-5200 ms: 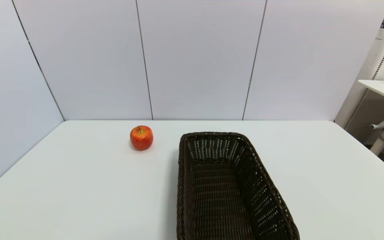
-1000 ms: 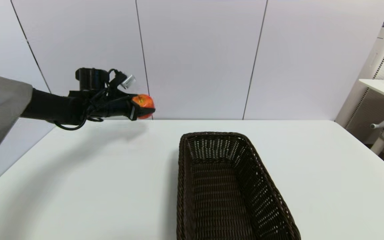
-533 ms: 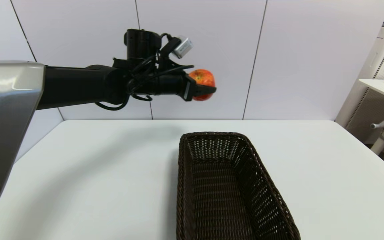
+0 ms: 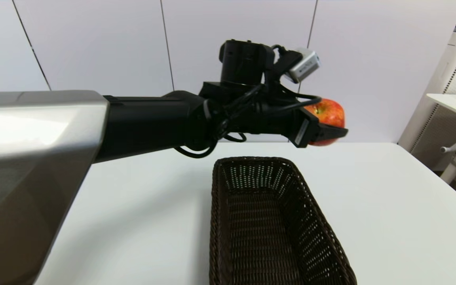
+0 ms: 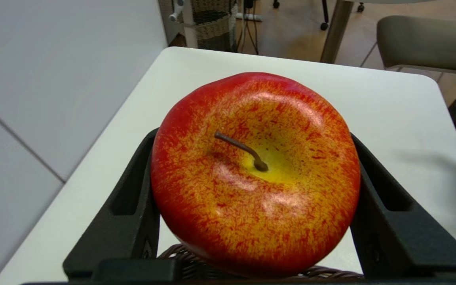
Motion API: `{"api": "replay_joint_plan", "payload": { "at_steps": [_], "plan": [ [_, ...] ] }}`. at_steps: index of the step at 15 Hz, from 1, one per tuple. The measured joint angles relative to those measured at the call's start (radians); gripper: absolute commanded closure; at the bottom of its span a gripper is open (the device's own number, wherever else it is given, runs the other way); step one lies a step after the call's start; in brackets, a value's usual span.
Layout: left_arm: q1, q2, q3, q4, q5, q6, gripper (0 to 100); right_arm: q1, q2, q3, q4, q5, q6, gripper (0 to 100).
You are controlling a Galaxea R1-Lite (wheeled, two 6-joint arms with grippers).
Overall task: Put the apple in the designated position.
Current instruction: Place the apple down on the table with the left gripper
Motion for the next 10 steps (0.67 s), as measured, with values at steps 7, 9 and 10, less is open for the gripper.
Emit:
{"api": "replay_joint_plan", "payload": {
  "at_steps": [7, 9, 10],
  "plan": [
    [-0.126, 0.112, -0.003, -0.005, 0.001, 0.002, 100, 0.0, 0.0, 0.0, 0.0, 0.0, 0.0, 0],
    [-0.14, 0.15, -0.004, -0.035, 0.002, 0.006, 100, 0.0, 0.0, 0.0, 0.0, 0.0, 0.0, 0],
    [-0.145, 0.168, -0.004, -0.041, 0.003, 0.009, 100, 0.0, 0.0, 0.0, 0.0, 0.0, 0.0, 0]
  ]
}}
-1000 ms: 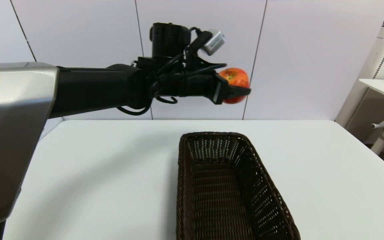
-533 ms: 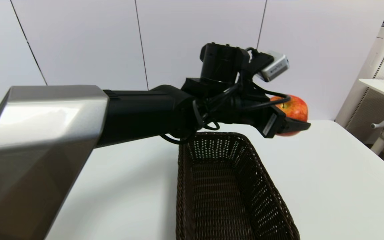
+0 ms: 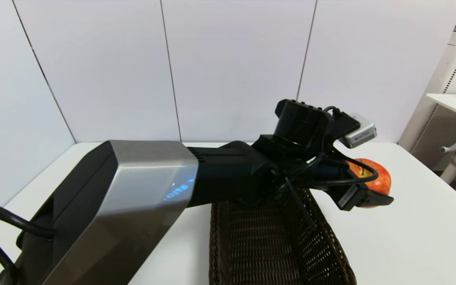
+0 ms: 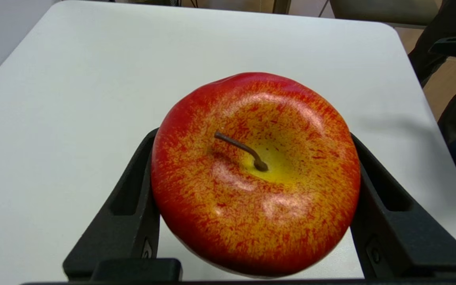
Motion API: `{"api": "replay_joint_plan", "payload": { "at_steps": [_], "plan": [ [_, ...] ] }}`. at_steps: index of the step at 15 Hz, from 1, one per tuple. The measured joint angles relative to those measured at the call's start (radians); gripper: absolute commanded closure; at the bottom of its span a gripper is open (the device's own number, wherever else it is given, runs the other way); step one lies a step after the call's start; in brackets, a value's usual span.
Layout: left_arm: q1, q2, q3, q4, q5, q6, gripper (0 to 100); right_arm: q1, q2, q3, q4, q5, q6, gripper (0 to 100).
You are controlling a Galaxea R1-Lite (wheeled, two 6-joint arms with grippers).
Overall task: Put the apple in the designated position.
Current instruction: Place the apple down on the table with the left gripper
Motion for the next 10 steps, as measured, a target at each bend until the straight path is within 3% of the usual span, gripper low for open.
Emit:
{"api": "replay_joint_plan", "payload": {
  "at_steps": [10],
  "plan": [
    [-0.033, 0.081, -0.001, -0.004, 0.001, 0.006, 100, 0.0, 0.0, 0.0, 0.0, 0.0, 0.0, 0]
  ]
}}
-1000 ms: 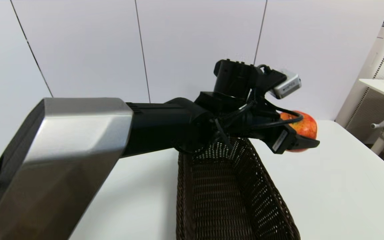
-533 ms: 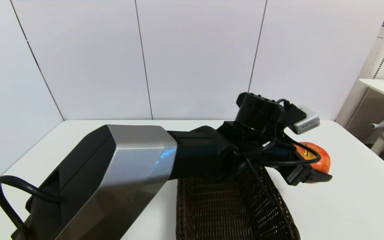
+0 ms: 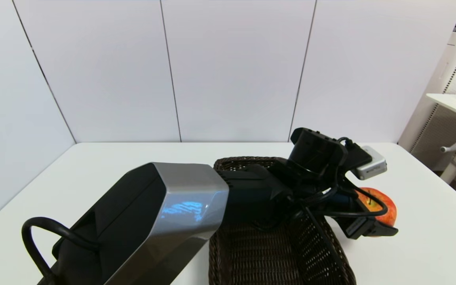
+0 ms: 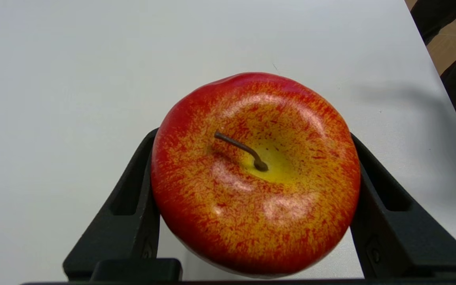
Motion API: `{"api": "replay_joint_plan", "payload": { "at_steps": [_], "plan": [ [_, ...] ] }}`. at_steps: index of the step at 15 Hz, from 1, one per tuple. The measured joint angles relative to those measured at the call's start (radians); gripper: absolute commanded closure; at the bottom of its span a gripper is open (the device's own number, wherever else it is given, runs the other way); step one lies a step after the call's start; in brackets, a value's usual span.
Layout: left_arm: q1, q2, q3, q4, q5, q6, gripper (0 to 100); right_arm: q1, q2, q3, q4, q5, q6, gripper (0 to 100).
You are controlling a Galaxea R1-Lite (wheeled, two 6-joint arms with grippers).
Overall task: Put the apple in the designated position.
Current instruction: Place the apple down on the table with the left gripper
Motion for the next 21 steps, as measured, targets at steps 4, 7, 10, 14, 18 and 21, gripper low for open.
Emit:
{"api": "replay_joint_plan", "payload": {
  "at_steps": [4, 7, 10, 14, 18, 21],
  "plan": [
    [0.004, 0.003, 0.001, 0.007, 0.003, -0.002, 100, 0.0, 0.0, 0.0, 0.0, 0.0, 0.0, 0],
    [0.007, 0.004, 0.002, 0.01, 0.004, -0.005, 0, 0.0, 0.0, 0.0, 0.0, 0.0, 0.0, 0],
    [0.014, 0.003, 0.005, 0.036, 0.004, -0.001, 0, 0.0, 0.0, 0.0, 0.0, 0.0, 0.0, 0],
    [0.031, 0.0, 0.008, 0.047, 0.004, 0.007, 0, 0.0, 0.0, 0.0, 0.0, 0.001, 0.0, 0],
    [0.042, -0.009, 0.009, 0.047, 0.004, 0.007, 0, 0.0, 0.0, 0.0, 0.0, 0.0, 0.0, 0],
    [0.043, -0.045, 0.003, 0.046, 0.01, 0.001, 0, 0.0, 0.0, 0.0, 0.0, 0.0, 0.0, 0]
  ]
}}
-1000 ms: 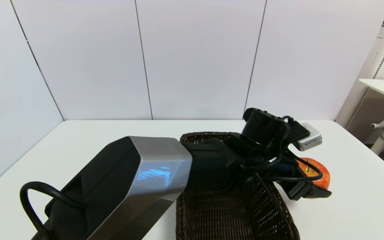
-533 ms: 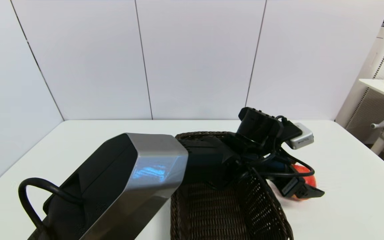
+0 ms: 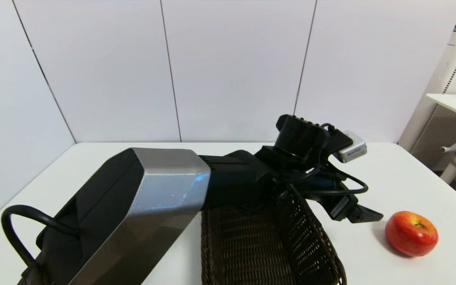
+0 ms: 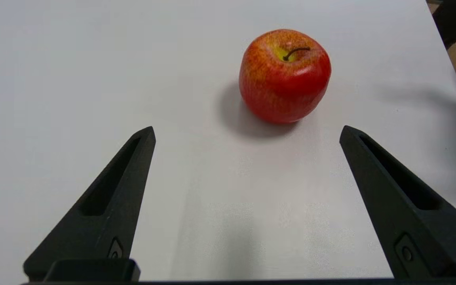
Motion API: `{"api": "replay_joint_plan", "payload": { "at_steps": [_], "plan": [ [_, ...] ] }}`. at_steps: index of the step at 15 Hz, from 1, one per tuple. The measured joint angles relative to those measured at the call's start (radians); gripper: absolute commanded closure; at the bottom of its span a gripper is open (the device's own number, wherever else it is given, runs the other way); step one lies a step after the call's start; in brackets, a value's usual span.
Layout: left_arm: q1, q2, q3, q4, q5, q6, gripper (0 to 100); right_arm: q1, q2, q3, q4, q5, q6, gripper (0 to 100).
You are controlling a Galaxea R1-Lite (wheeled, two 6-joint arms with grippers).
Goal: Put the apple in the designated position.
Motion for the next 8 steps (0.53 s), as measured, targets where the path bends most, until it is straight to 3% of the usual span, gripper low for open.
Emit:
{"api": "replay_joint_plan", "payload": {
  "at_steps": [5, 8],
  "plan": [
    [0.024, -0.147, 0.005, 0.024, 0.104, -0.008, 0, 0.0, 0.0, 0.0, 0.0, 0.0, 0.0, 0],
    [0.097, -0.283, 0.064, 0.09, 0.177, 0.004, 0, 0.0, 0.0, 0.0, 0.0, 0.0, 0.0, 0]
  ]
}}
